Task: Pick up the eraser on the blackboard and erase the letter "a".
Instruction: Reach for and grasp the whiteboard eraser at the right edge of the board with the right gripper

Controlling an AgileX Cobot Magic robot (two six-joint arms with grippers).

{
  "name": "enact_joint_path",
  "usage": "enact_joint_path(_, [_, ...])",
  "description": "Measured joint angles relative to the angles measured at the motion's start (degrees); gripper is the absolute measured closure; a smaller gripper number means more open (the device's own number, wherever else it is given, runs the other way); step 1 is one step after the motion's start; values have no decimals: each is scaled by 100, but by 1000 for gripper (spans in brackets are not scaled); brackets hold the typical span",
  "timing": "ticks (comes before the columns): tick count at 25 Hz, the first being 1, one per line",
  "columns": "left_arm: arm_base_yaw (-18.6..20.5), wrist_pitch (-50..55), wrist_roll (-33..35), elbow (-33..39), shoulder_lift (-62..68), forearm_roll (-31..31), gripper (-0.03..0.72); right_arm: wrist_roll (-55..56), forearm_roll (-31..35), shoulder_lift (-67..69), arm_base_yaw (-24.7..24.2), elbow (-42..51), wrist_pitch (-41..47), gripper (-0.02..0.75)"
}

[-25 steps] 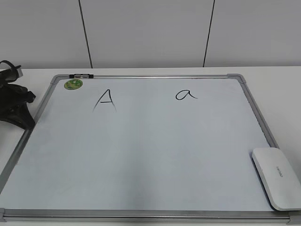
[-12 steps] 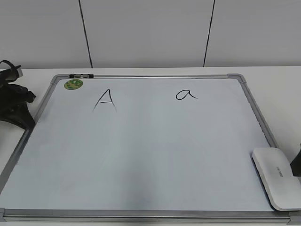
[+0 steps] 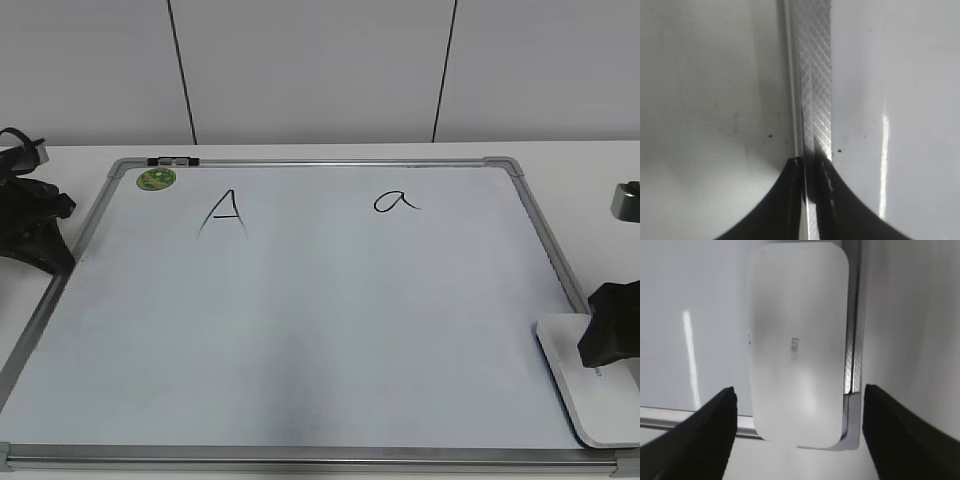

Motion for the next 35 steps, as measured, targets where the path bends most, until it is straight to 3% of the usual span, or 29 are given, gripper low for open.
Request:
enact_joint_path(9, [0,0,0,0,0,0,654,450,-604,354,668,-122,-75,157])
enact_joint_path(16, [0,0,0,0,0,0,654,985,-1056,380,693,-122,-98,148])
enact_joint_path(23, [0,0,0,0,0,0,654,1009,-1034,391,693,-122,-286,85])
enact_joint_path(35, [0,0,0,0,0,0,655,1009,-935,846,693,-131,-505,78])
